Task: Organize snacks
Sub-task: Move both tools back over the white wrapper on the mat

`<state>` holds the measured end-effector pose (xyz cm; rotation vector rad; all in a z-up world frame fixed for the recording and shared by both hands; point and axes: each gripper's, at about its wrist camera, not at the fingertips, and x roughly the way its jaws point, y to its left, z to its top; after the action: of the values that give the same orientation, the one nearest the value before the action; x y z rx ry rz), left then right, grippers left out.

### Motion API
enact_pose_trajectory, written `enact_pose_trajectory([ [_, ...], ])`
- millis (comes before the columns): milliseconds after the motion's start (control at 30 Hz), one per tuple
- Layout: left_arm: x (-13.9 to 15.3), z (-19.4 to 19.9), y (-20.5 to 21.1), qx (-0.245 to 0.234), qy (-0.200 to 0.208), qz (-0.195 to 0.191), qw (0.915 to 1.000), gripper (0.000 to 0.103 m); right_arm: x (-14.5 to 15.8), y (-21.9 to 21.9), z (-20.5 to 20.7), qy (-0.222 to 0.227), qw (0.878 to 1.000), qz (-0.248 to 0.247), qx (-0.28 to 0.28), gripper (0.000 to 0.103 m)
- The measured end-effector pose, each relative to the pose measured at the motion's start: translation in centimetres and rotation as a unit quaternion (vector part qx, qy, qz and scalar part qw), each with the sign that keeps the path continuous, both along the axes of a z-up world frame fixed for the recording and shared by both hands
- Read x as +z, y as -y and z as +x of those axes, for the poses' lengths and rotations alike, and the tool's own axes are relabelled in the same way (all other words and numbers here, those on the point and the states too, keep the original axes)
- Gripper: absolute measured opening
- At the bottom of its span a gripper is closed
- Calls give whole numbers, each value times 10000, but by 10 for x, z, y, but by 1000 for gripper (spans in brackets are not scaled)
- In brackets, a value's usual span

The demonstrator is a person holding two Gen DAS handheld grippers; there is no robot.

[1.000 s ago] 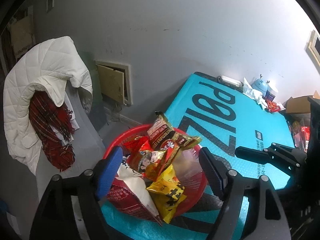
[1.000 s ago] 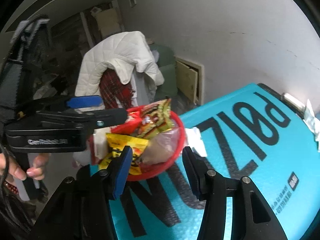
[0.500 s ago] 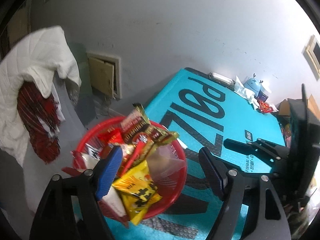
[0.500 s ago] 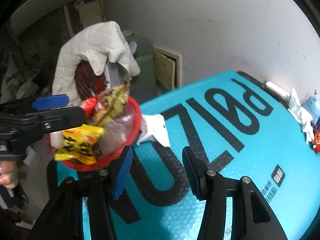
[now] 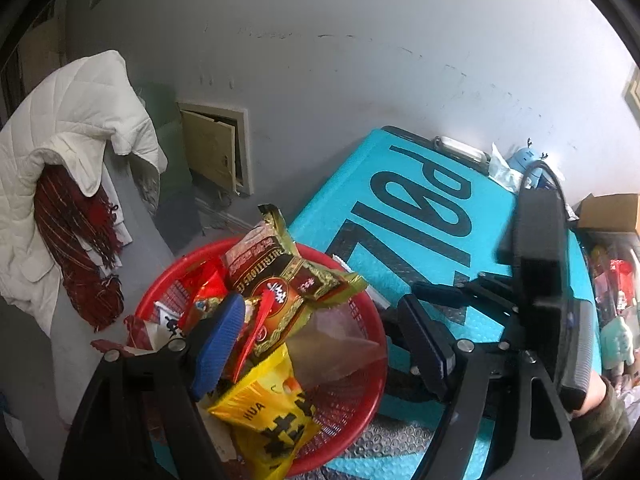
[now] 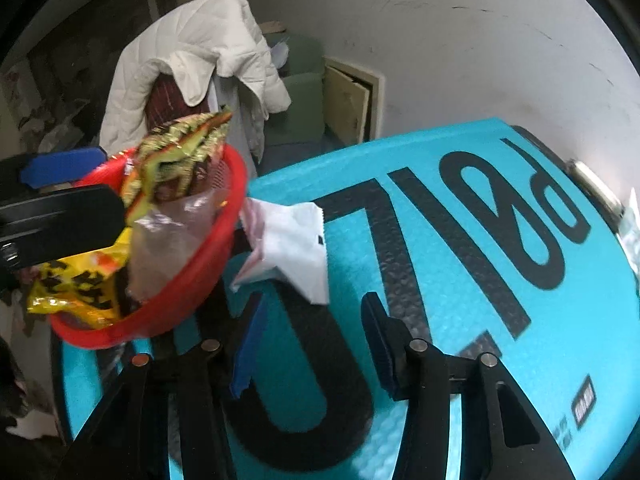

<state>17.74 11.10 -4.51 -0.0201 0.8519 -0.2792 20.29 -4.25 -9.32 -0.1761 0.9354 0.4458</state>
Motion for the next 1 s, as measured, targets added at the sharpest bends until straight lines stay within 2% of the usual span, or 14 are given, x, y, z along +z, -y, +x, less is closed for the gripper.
enact_pose_trajectory([
  [67,0,1,1,-11,1,5,10000,78,-4,-2,5,6,9999,23,120,41],
  [133,0,2,2,-10,-16,35,10000,78,-8,-4,9,-29,9997,14,226,32],
  [167,0,3,2,-6,-22,43,10000,78,-10,-5,10,-44,9997,-9,242,23],
  [233,0,3,2,0,-30,50,10000,78,-12,-7,10,-36,9996,-43,289,16],
  [267,0,3,2,6,-35,44,10000,78,-12,-7,11,-21,9995,-43,299,6],
  [300,0,3,2,16,-42,22,10000,78,-10,-6,10,15,9997,-36,246,4],
  [500,2,0,0,-3,-125,-128,9998,78,-3,8,3,-30,9998,182,-25,3],
  [733,5,-15,13,-218,-208,-243,9993,78,14,34,-35,60,9988,223,-421,3],
  [1000,12,-55,47,-982,-188,-328,9944,78,19,57,-102,-20,9969,136,-769,3],
])
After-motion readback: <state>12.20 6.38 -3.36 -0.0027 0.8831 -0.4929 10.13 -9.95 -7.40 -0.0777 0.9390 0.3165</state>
